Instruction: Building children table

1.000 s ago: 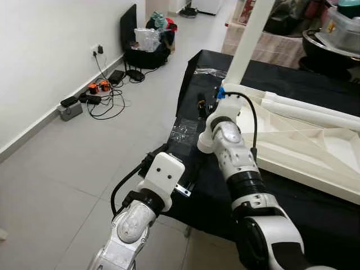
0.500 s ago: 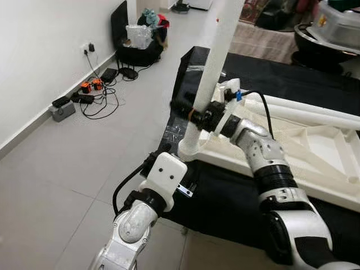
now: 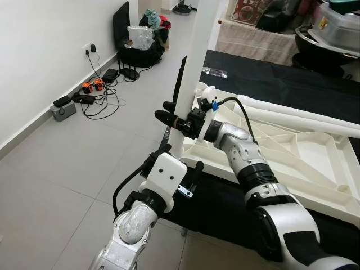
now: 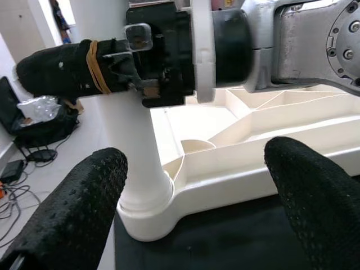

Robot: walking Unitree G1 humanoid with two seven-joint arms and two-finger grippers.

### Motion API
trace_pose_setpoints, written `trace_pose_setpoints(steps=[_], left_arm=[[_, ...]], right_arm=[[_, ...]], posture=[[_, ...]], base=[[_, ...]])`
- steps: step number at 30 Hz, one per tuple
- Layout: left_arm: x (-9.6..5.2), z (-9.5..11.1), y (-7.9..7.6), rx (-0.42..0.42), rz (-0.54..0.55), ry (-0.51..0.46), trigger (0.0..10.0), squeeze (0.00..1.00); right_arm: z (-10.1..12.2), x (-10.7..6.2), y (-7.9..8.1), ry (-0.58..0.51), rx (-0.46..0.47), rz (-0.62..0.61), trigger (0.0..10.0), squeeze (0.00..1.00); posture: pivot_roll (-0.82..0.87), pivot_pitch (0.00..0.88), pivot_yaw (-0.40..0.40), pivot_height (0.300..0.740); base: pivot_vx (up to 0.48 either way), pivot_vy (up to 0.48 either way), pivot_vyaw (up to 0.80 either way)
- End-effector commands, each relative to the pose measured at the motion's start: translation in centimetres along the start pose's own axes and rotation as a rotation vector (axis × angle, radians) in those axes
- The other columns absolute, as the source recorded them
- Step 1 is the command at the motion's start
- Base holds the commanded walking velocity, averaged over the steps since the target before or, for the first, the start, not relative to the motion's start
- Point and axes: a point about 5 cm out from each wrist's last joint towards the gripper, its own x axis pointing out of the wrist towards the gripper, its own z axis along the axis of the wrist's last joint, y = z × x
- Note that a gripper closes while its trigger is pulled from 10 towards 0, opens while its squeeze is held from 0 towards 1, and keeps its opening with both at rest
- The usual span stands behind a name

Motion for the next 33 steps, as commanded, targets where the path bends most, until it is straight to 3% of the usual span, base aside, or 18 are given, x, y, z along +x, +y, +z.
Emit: trace_pose_setpoints(steps=[1, 2, 3, 5, 6, 8, 9, 11, 12, 18, 19, 20, 21, 28, 29, 30, 32, 33], left_arm=[[-0.1, -0.1, -0.1, 0.002, 0.0, 0.008, 10.0, 0.0], [-0.1, -0.1, -0.1, 0.002, 0.001, 0.008, 10.0, 0.0], [-0.1, -0.1, -0.1, 0.002, 0.001, 0.008, 10.0, 0.0], [0.0, -0.1, -0.1, 0.0, 0.0, 0.009, 10.0, 0.0], [0.0, -0.1, -0.1, 0.0, 0.0, 0.009, 10.0, 0.0], [0.0, -0.1, -0.2, 0.0, -0.001, 0.008, 10.0, 0.0], [0.1, -0.1, -0.2, -0.002, -0.003, 0.007, 10.0, 0.0], [0.1, -0.1, -0.2, -0.002, -0.003, 0.007, 10.0, 0.0], [0.2, -0.1, -0.4, -0.004, -0.011, 0.004, 10.0, 0.0], [0.3, -0.1, -0.2, -0.002, -0.014, 0.002, 10.0, 0.0], [0.3, -0.2, -0.2, -0.001, -0.015, 0.003, 10.0, 0.0], [0.3, -0.2, -0.2, -0.001, -0.015, 0.003, 10.0, 0.0], [0.2, -0.2, -0.2, -0.001, -0.016, 0.005, 10.0, 0.0], [0.1, -0.2, -0.1, -0.001, -0.012, 0.008, 10.0, 0.0], [0.1, -0.2, -0.1, -0.002, -0.011, 0.008, 10.0, 0.0], [0.1, -0.2, -0.1, -0.001, -0.011, 0.008, 10.0, 0.0], [0.1, -0.2, -0.1, -0.001, -0.011, 0.008, 10.0, 0.0], [0.2, -0.2, -0.1, -0.002, -0.01, 0.007, 10.0, 0.0]], right_arm=[[0.2, -0.3, -1.9, 0.019, -0.015, -0.319, 0.0, 0.0], [0.2, -0.7, -2.9, 0.037, -0.046, -0.485, 0.0, 0.0], [0.2, -0.7, -2.9, 0.037, -0.046, -0.485, 0.0, 0.0], [-0.4, -2.8, -4.9, 0.092, -0.09, -0.882, 0.0, 0.0], [-0.4, -2.8, -4.9, 0.092, -0.09, -0.882, 0.0, 0.0], [-0.7, -3.6, -5.3, 0.105, -0.101, -0.997, 0.0, 0.0], [-0.8, -4.6, -5.5, 0.097, -0.098, -1.134, 0.0, 0.0], [-0.8, -4.6, -5.5, 0.097, -0.098, -1.134, 0.0, 0.0], [-0.9, -5.2, -4.6, 0.065, -0.094, -1.295, 0.0, 0.0], [-1.4, -4.2, -3.2, 0.071, -0.025, -1.316, 0.0, 0.0], [-1.5, -3.1, -2.7, 0.071, -0.005, -1.258, 10.0, 0.0], [-1.5, -3.1, -2.7, 0.071, -0.005, -1.258, 10.0, 0.0], [-1.4, -2.0, -2.3, 0.05, 0.0, -1.173, 10.0, 1.0], [-0.2, -1.0, -1.9, -0.029, 0.005, -1.089, 10.0, 1.0], [0.5, -0.6, -2.0, -0.06, 0.04, -0.99, 10.0, 0.0], [1.2, 0.0, -1.8, -0.089, 0.099, -0.849, 10.0, 0.0], [1.2, 0.0, -1.8, -0.089, 0.099, -0.849, 10.0, 0.0], [1.8, 0.3, -1.7, -0.108, 0.115, -0.717, 10.0, 0.0]], posture=[[0.09, 0.053, -0.137, 0.74], [0.09, 0.053, -0.137, 0.74], [0.09, 0.053, -0.137, 0.74], [0.08, 0.055, -0.133, 0.74], [0.08, 0.055, -0.133, 0.74], [0.08, 0.055, -0.133, 0.74], [0.07, 0.054, -0.128, 0.74], [0.07, 0.054, -0.128, 0.74], [0.07, 0.055, -0.123, 0.74], [0.07, 0.055, -0.12, 0.74], [0.07, 0.057, -0.122, 0.74], [0.07, 0.057, -0.122, 0.74], [0.07, 0.058, -0.122, 0.74], [0.07, 0.059, -0.124, 0.74], [0.07, 0.059, -0.124, 0.74], [0.07, 0.061, -0.123, 0.74], [0.07, 0.061, -0.123, 0.74], [0.07, 0.059, -0.123, 0.74]], base=[[0.0, 0.0, 0.0], [0.0, 0.0, 0.0], [0.0, 0.0, 0.0], [0.0, 0.0, 0.0], [0.0, 0.0, 0.0], [0.0, 0.0, 0.0], [0.0, 0.0, 0.0], [0.0, 0.0, 0.0], [0.0, 0.0, 0.0], [0.0, 0.0, 0.0], [0.0, 0.0, 0.0], [0.0, 0.0, 0.0], [0.0, 0.0, 0.0], [0.0, 0.0, 0.0], [0.0, 0.0, 0.0], [0.0, 0.0, 0.0], [0.0, 0.0, 0.0], [0.0, 0.0, 0.0]])
